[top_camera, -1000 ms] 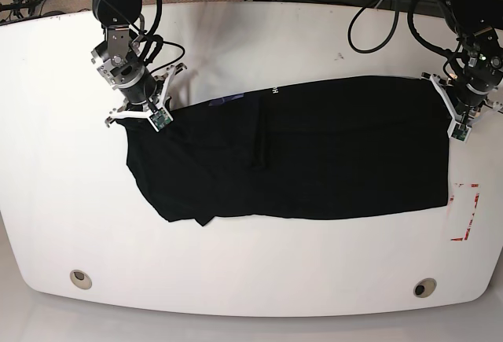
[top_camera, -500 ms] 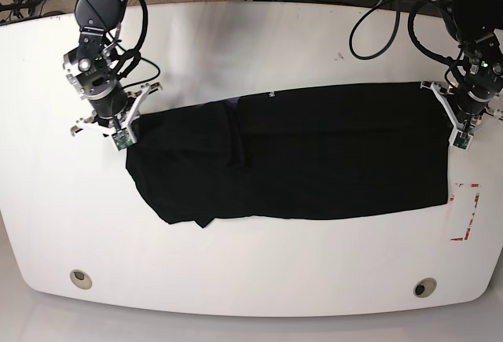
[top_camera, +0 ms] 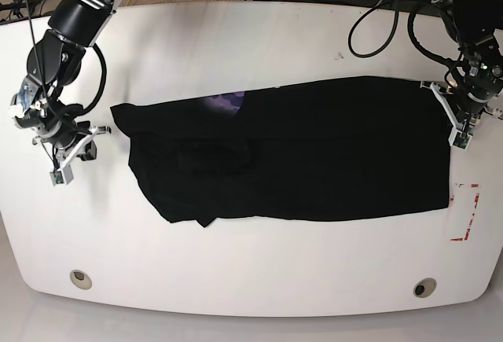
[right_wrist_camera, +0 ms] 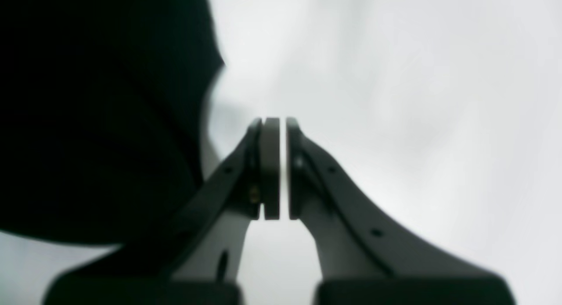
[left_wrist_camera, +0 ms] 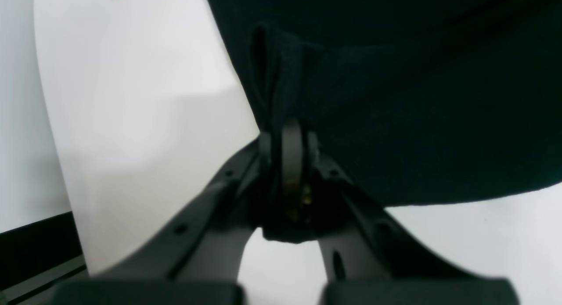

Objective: Fold the T-shirt properly
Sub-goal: 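Grasp the shirt edge again with the right gripper, then drag the right gripper's shirt edge toward the shirt's middle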

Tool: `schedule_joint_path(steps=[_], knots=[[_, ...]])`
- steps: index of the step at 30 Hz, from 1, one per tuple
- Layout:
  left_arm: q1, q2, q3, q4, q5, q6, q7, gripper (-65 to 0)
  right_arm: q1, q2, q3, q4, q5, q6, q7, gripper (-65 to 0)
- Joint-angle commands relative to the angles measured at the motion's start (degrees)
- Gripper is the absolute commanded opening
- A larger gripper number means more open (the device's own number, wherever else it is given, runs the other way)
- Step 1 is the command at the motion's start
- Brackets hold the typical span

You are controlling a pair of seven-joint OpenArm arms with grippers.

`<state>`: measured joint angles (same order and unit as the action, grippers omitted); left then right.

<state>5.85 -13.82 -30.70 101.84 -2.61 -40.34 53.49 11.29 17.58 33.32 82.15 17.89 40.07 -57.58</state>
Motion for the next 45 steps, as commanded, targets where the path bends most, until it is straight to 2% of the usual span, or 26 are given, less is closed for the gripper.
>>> schedule_joint_path(steps=[1, 2, 6, 7, 9, 11, 13, 15, 22, 26, 29, 33, 41, 43, 45], knots=[[-0.8, -0.9, -0.2, 0.9, -0.2, 0.3, -0.8, -65.0, 2.0, 2.7, 0.3, -2.2, 3.3, -0.1, -0.9, -57.4], [-0.8, -0.9, 0.1, 0.9, -0.2, 0.3, -0.8, -65.0, 1.9, 3.1, 0.3, -2.3, 5.0, -0.1, -2.4, -52.6], [-0.8, -1.0, 1.3, 0.9, -0.2, 0.3, -0.8, -65.0, -1.1, 4.4, 0.4, -0.2, 15.7, -0.1, -7.4, -27.0], [-0.8, -1.0, 1.4, 0.9, -0.2, 0.3, -0.8, -65.0, -1.9, 4.4, 0.4, 0.1, 18.4, -0.1, -7.6, -22.8], [-0.8, -1.0, 1.4, 0.9, -0.2, 0.3, -0.8, -65.0, -3.6, 4.4, 0.4, 0.0, 23.0, -0.1, -7.8, -20.3], [-0.8, -1.0, 1.4, 0.9, -0.2, 0.3, -0.8, -65.0, -4.9, 4.4, 0.4, -0.1, 25.8, -0.1, -7.8, -23.3], [-0.8, -0.9, 1.4, 0.9, -0.2, 0.3, -0.8, -65.0, -5.2, 3.8, -0.1, 0.1, 25.6, -0.1, -7.8, -25.2], [-0.8, -0.9, 1.4, 0.9, -0.2, 0.3, -0.8, -65.0, -5.4, 2.7, -3.7, 0.4, 25.2, -0.1, -7.7, -26.2], [-0.8, -0.9, 0.9, 1.0, -0.2, 0.3, -0.8, -65.0, -5.0, 2.9, -16.6, 4.6, 25.2, -0.1, -3.6, -25.7], [-0.8, -0.9, 0.9, 0.9, -0.2, 0.3, -0.8, -65.0, -0.9, 2.8, -22.2, 2.7, 24.0, -0.1, -2.0, -25.7], [-0.8, -0.9, 0.9, 1.1, -0.2, 0.3, -0.8, -65.0, 1.9, 2.2, -24.7, 1.5, 20.4, -0.1, -1.7, -25.7], [-0.7, -0.9, 0.9, 1.1, -0.2, 0.3, -0.8, -65.0, 4.0, -0.9, -25.8, 1.1, 15.5, -0.1, -1.7, -25.5], [-0.7, -0.9, 0.9, 1.1, -0.2, 0.3, -0.8, -65.0, 5.4, -3.7, -28.8, -0.6, 14.1, -0.1, -1.8, -26.6], [-0.7, -0.9, 0.9, 1.1, -0.2, 0.3, -0.8, -65.0, 6.1, -3.8, -29.1, -2.3, 14.1, -0.1, -1.3, -30.6], [-0.7, -0.9, 0.9, 1.1, -0.2, 0.3, -0.8, -65.0, 6.2, -4.4, -29.1, -3.3, 14.1, -0.1, 0.0, -40.3]])
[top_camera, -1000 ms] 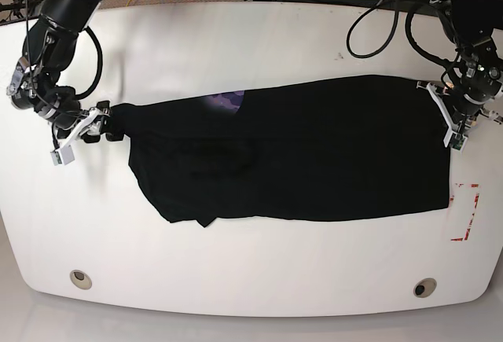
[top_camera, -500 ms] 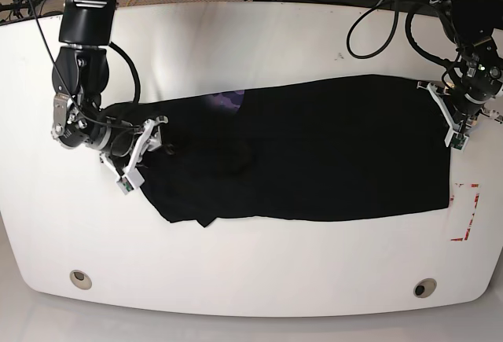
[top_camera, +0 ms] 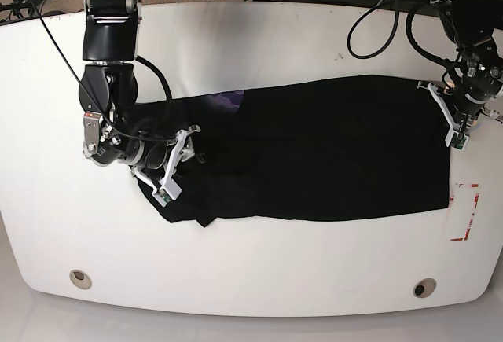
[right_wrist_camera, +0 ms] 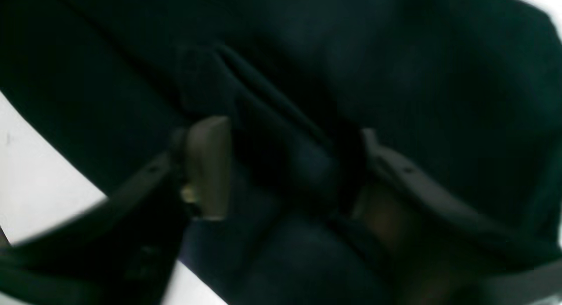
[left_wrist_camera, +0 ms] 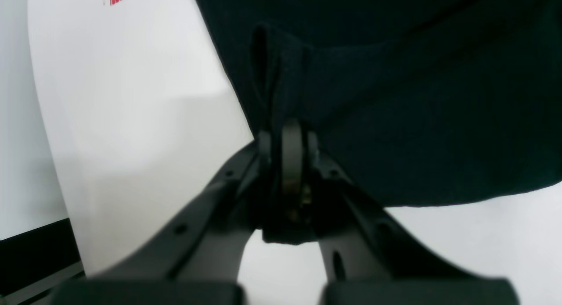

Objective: Fold the T-shirt properly
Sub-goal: 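Drag the right gripper's shirt edge toward the shirt's middle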

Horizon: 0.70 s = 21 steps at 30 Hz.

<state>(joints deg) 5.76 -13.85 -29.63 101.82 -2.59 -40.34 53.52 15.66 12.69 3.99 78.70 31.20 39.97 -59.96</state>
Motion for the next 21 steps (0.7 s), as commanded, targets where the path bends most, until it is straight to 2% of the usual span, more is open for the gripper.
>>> schedule_joint_path(steps=[1, 3, 4, 11, 21], knots=[[-0.6, -0.9, -0.2, 1.1, -0.3, 0.3, -0.8, -65.0, 1.9, 0.4, 0.3, -0.3, 0.8, 0.0, 3.2, -47.4], [-0.6, -0.9, -0.2, 1.1, -0.3, 0.3, -0.8, -65.0, 2.2, 0.4, 0.3, -1.2, 0.8, 0.0, 3.9, -62.9], [-0.6, -0.9, -0.2, 1.1, -0.3, 0.3, -0.8, -65.0, 2.4, 0.4, 0.3, -1.5, 0.8, 0.0, 3.9, -65.0], [-1.8, -0.8, -0.2, 1.0, -0.4, 0.3, -0.8, -65.0, 7.0, 0.4, 0.6, -2.2, 0.7, 0.0, 4.1, -64.0], [-3.4, -0.8, -0.3, 1.0, -0.4, 0.3, -0.8, -65.0, 13.0, 0.4, 0.2, -12.4, 0.7, 0.0, 9.5, -63.7]])
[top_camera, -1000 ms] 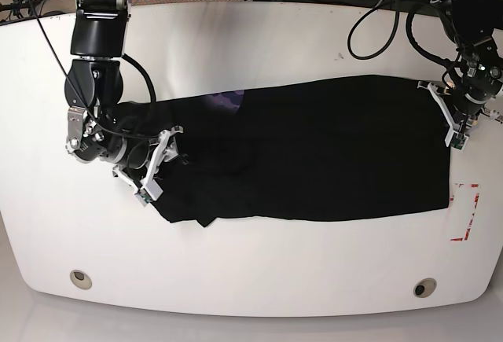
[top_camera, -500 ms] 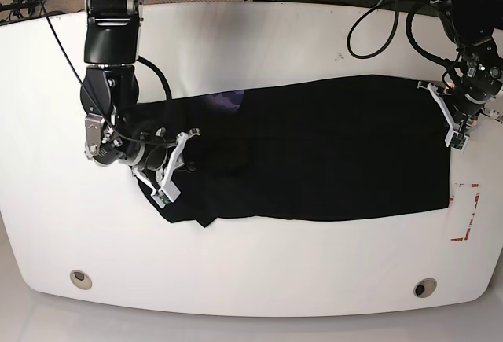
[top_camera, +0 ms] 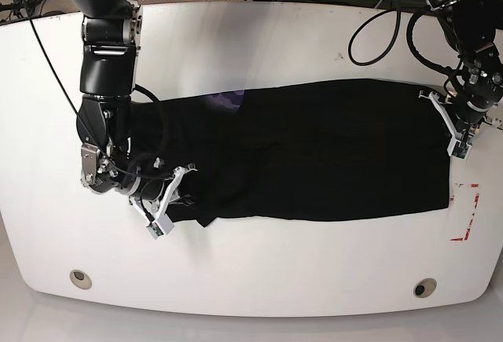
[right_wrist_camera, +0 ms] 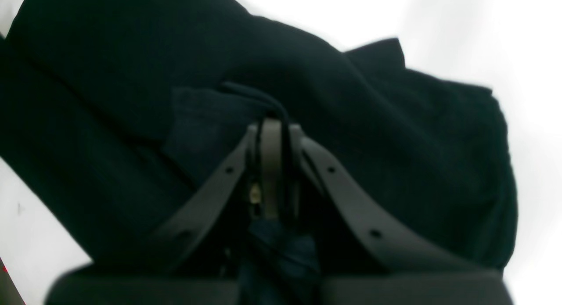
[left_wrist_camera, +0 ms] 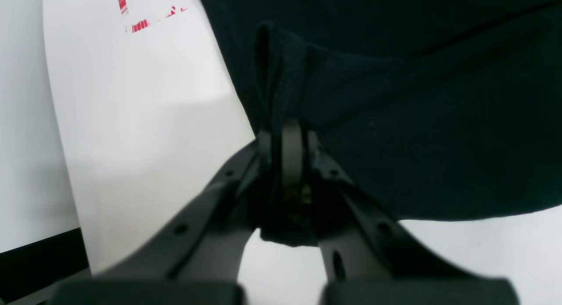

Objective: Fold the T-shirt properly
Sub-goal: 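Drag the right gripper's shirt edge toward the shirt's middle, then pull the shirt with both grippers away from the robot to smooth it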

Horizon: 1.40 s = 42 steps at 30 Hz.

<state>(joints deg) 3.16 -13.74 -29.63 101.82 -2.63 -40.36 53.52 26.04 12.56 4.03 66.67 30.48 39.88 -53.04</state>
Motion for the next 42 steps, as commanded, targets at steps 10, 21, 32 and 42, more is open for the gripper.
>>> schedule_joint_path(steps=[10, 21, 32, 42], knots=[[-0.8, -0.9, -4.9, -2.3, -0.3, 0.4, -0.8, -65.0, 5.9, 0.0, -1.6, -5.4, -5.3, 0.1, 6.4, -63.6], [-3.2, -1.2, -6.3, -9.1, -0.3, 0.4, -1.4, -65.0, 5.7, -1.7, -1.7, -5.6, -9.3, 0.1, 6.8, -61.0], [-6.9, -5.9, -6.7, -18.6, -0.3, 0.4, -1.5, -24.7, 4.0, -1.1, 2.8, -1.7, -9.3, 0.1, 5.5, -13.5], [-8.4, -7.1, -9.7, -18.8, -0.4, 0.4, -1.6, -24.7, -5.3, 1.7, 14.5, 14.2, -10.0, 0.1, -4.1, -14.3]])
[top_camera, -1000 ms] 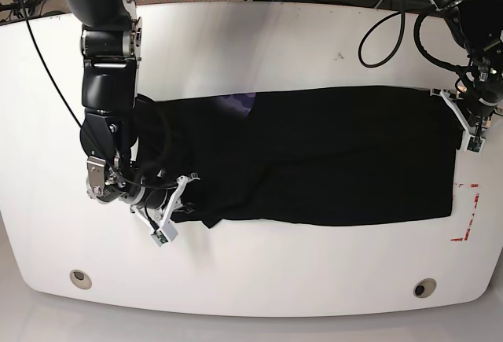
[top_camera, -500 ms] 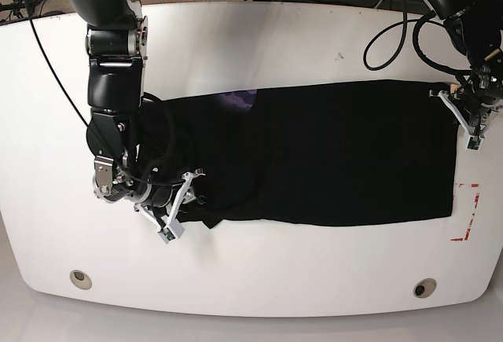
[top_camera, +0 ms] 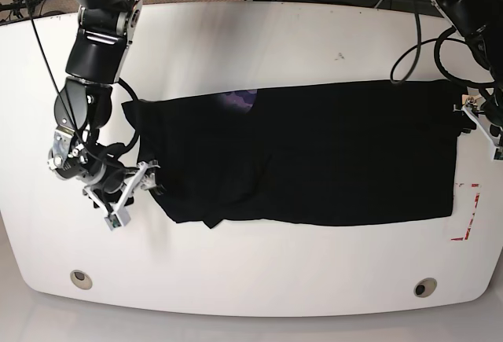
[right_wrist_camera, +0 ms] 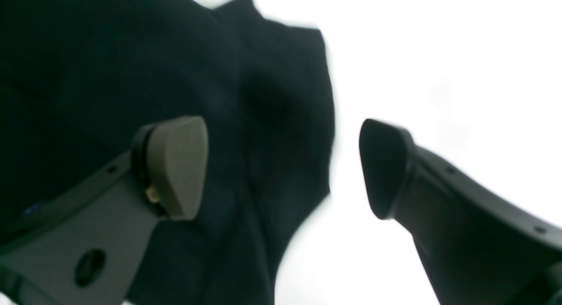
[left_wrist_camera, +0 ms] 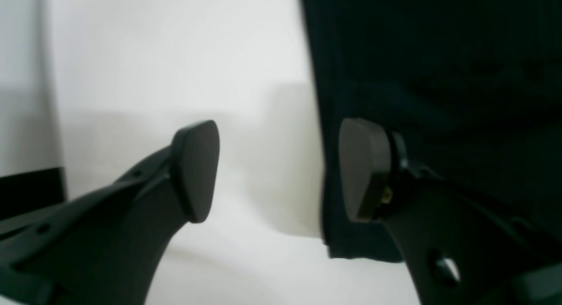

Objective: Fold the T-shirt properly
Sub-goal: 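Pull the shirt with both grippers away from the robot to smooth it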

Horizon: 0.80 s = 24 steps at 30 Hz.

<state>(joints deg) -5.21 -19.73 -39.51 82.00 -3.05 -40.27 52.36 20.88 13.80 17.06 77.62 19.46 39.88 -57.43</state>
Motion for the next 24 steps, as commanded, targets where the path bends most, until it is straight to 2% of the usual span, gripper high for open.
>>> schedule_joint_path(steps=[1, 5, 9, 14, 16, 21, 24], knots=[[0.1, -1.0, 0.8, 1.3, 0.0, 0.3, -0.4, -24.7, -1.6, 1.0, 2.9, 4.6, 1.1, 0.1, -0.6, -14.3], [3.6, -0.3, 2.5, 3.7, 0.0, 0.3, -0.4, -24.7, -7.5, 1.7, 6.5, 9.9, 1.1, 0.1, -2.4, -14.3], [4.8, 2.3, 2.6, 5.3, 0.0, 0.3, -0.4, -24.7, -12.4, 1.8, 8.9, 10.9, 1.5, 0.1, -2.5, -14.3], [6.7, 3.3, 2.3, 4.8, 0.1, 0.3, -0.6, -24.7, -17.4, 1.7, 11.6, 10.9, 1.7, 0.1, -2.6, -20.0], [7.7, 3.5, 2.6, 4.7, 0.1, 0.3, -2.7, -24.9, -18.7, 1.4, 12.5, 10.9, 1.7, 0.1, -2.6, -22.5], [10.3, 5.0, 2.7, 4.6, 0.5, 0.3, -8.4, -24.9, -20.7, 0.5, 12.3, 10.9, 3.3, 0.1, -2.6, -24.1], [10.4, 5.0, 2.8, 2.6, 0.5, 0.3, -8.9, -31.2, -21.5, 0.0, 12.3, 10.9, 6.3, 0.1, -2.6, -23.9]])
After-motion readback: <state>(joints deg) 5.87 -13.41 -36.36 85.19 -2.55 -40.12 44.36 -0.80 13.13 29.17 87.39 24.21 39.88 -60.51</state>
